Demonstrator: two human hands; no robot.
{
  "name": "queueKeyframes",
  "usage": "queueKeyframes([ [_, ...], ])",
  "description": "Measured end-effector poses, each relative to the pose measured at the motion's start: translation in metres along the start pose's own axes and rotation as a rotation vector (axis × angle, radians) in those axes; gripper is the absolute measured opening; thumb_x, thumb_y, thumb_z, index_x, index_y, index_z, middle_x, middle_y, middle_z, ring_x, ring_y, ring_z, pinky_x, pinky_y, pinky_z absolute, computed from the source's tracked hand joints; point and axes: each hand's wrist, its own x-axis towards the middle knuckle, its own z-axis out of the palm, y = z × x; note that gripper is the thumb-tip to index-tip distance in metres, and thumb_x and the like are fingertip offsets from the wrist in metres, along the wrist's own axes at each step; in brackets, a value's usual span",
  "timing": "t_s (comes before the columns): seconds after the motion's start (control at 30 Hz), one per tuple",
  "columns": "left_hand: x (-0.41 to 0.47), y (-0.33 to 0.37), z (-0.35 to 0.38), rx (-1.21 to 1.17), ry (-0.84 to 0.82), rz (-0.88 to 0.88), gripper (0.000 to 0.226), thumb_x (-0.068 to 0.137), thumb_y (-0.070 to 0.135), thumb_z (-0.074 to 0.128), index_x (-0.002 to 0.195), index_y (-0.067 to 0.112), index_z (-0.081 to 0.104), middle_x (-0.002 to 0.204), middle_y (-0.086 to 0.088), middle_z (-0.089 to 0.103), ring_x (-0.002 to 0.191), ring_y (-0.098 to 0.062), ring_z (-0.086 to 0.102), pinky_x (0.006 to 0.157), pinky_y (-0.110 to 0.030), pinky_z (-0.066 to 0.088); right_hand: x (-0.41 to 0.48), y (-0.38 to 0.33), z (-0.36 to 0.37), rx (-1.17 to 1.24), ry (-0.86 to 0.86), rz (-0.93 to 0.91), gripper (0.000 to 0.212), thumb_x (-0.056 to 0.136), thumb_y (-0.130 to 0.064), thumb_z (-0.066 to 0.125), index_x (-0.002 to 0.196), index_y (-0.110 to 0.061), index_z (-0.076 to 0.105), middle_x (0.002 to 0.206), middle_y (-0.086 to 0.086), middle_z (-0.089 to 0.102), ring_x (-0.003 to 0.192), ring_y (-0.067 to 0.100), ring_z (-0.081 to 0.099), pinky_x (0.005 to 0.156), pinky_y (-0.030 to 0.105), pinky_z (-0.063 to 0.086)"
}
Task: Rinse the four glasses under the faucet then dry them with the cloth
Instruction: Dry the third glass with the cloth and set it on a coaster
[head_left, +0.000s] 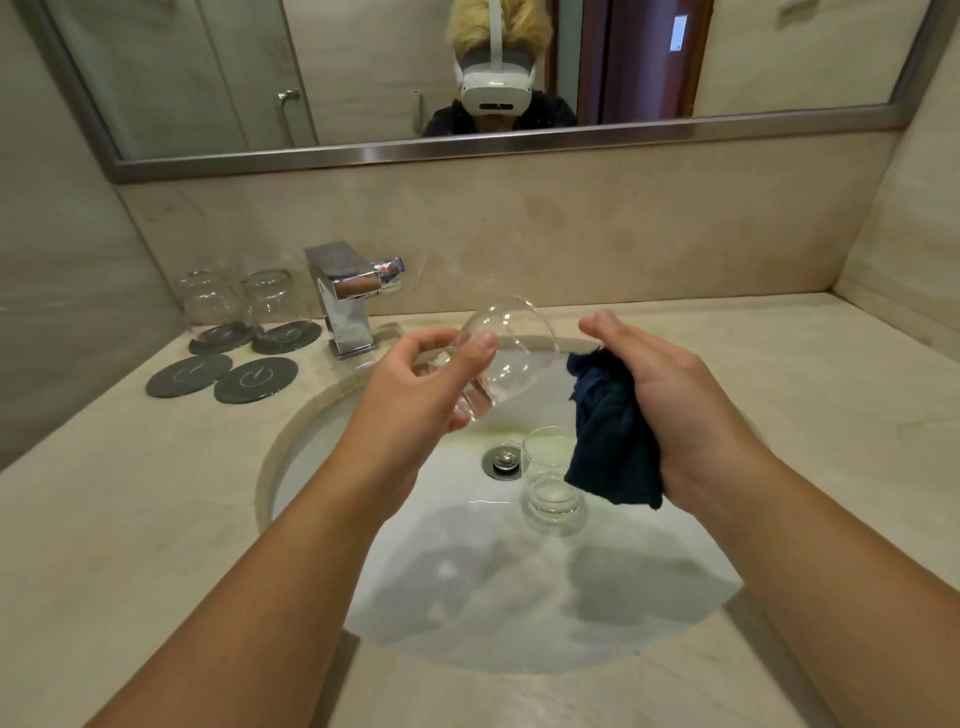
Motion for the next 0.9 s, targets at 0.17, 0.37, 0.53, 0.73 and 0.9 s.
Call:
queueKeyframes([
  [0.17,0.000,-0.004,0.005,0.184,0.023,0.102,0.064,0.073,0.069,0.079,0.126,0.036,0.065,0.105,-0.002,0.078,0.092,-0.018,0.077,0.077,-0.034,0.060,-0.004,0.004,0.003,-0.198,-0.125,0.001,0.028,0.086,-0.054,0.076,0.094,-0.029,0.086,0.078,-0.006,0.075,0.071,0.011,0.069,0.070,0.027,0.054],
  [0.37,-0.001,-0.001,0.004,0.167,-0.010,0.106,0.079,0.068,0.079,0.081,0.133,0.040,0.059,0.117,0.006,0.078,0.092,-0.006,0.072,0.083,-0.030,0.054,-0.009,0.002,0.007,-0.012,-0.152,0.262,0.033,0.080,-0.055,0.079,0.081,-0.022,0.076,0.077,0.004,0.069,0.063,0.019,0.067,0.051,0.027,0.055],
  [0.53,0.001,-0.002,0.006,0.060,-0.156,0.112,0.094,0.071,0.039,0.094,0.152,0.038,0.045,0.128,0.010,0.072,0.108,-0.002,0.073,0.084,-0.016,0.055,-0.011,-0.003,0.008,0.168,-0.127,0.439,0.040,0.090,-0.056,0.074,0.096,-0.017,0.074,0.080,0.007,0.069,0.051,0.020,0.068,0.043,0.028,0.053],
  [0.73,0.004,-0.010,0.004,0.048,-0.213,0.175,0.060,0.079,0.031,0.087,0.132,0.042,0.060,0.131,0.018,0.073,0.129,-0.001,0.064,0.106,-0.029,0.048,-0.012,-0.001,0.009,0.265,-0.221,0.531,0.033,0.093,-0.052,0.072,0.089,-0.019,0.073,0.071,0.006,0.070,0.047,0.023,0.065,0.045,0.028,0.053],
  [0.9,0.002,-0.007,0.005,0.060,-0.119,0.229,0.047,0.086,0.034,0.086,0.128,0.040,0.065,0.122,0.023,0.076,0.121,0.006,0.066,0.097,-0.016,0.052,-0.013,-0.001,0.009,0.157,-0.236,0.421,0.039,0.093,-0.056,0.070,0.097,-0.019,0.082,0.085,0.006,0.075,0.067,0.022,0.072,0.056,0.031,0.057],
])
